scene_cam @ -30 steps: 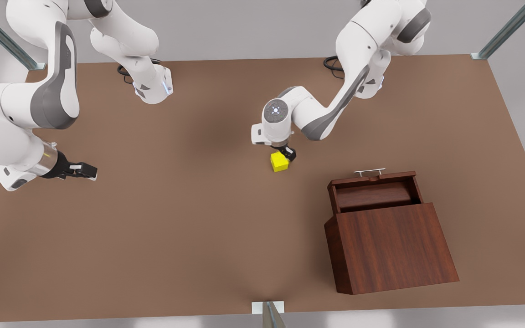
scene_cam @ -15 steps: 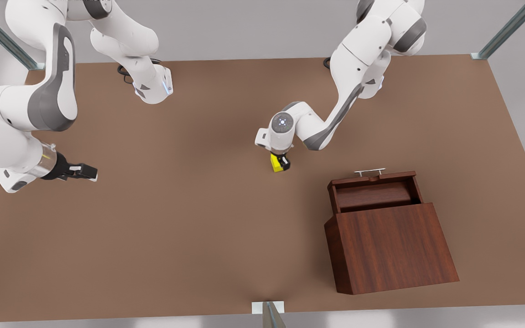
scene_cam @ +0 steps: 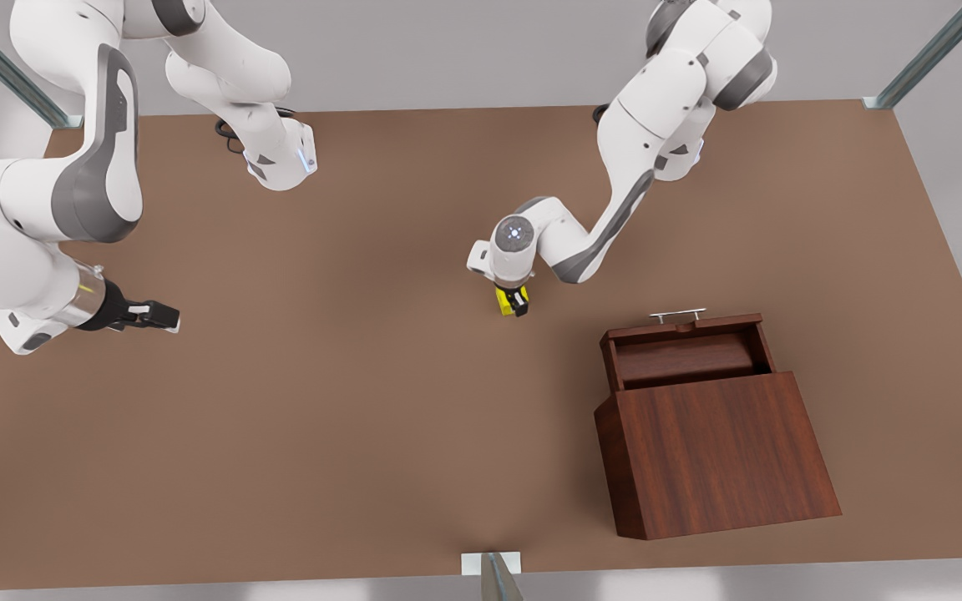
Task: Open the drawer with left arm, place the square in the middle with right arm, and place the square in the drawer with left arm
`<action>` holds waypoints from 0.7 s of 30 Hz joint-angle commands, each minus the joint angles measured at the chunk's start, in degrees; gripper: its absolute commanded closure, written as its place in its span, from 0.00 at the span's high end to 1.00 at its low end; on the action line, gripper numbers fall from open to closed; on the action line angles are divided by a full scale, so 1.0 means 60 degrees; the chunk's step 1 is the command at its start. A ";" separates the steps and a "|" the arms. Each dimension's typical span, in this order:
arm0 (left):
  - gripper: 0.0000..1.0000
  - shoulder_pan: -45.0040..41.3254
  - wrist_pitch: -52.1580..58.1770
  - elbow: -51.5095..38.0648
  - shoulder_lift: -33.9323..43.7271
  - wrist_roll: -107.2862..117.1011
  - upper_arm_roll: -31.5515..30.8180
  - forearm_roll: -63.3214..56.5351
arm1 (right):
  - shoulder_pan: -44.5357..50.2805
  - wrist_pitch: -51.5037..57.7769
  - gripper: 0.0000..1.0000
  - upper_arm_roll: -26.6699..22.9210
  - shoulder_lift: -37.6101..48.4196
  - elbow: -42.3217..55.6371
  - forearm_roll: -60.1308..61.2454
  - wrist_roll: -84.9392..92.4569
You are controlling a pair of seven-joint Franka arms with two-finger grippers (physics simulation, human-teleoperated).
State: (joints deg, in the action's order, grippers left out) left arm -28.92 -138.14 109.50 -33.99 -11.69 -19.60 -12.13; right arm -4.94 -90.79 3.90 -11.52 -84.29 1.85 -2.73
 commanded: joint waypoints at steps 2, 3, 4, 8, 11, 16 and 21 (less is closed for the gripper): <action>1.00 0.0000 -0.0048 0.0001 -0.0077 0.0000 0.0000 -0.0014 | -0.0011 -0.0015 1.00 0.0008 0.0001 0.0015 0.0015 0.0000; 1.00 0.0000 -0.0062 -0.0013 -0.0135 0.0000 0.0014 -0.0014 | -0.0011 -0.0058 1.00 -0.0006 0.0001 0.0015 0.0029 0.0000; 1.00 -0.0015 -0.0062 0.0001 -0.0150 0.0000 0.0014 -0.0014 | -0.0011 -0.0117 1.00 0.0009 0.0001 0.0015 0.0029 0.0000; 1.00 -0.0088 -0.0135 -0.0013 -0.0282 0.0000 0.0132 -0.0014 | -0.0026 -0.0132 1.00 -0.0006 0.0001 -0.0029 0.0132 0.0000; 0.86 -0.0132 -0.0121 0.0001 -0.0326 0.0059 0.0132 -0.0014 | -0.0011 -0.0190 1.00 -0.0006 -0.0029 -0.0058 0.0132 0.0000; 0.76 -0.0176 -0.0135 -0.0013 -0.0414 0.0117 0.0146 -0.0014 | -0.0026 -0.0190 1.00 -0.0006 -0.0073 -0.0058 0.0132 0.0000; 0.70 -0.0176 -0.0121 -0.0013 -0.0385 0.0117 0.0249 0.0001 | -0.0026 -0.0190 1.00 -0.0006 -0.0073 -0.0058 0.0132 0.0000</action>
State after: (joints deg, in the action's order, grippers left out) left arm -30.03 -138.92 109.42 -36.23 -10.65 -18.10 -17.66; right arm -5.09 -91.93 3.87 -11.96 -84.64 2.64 -2.72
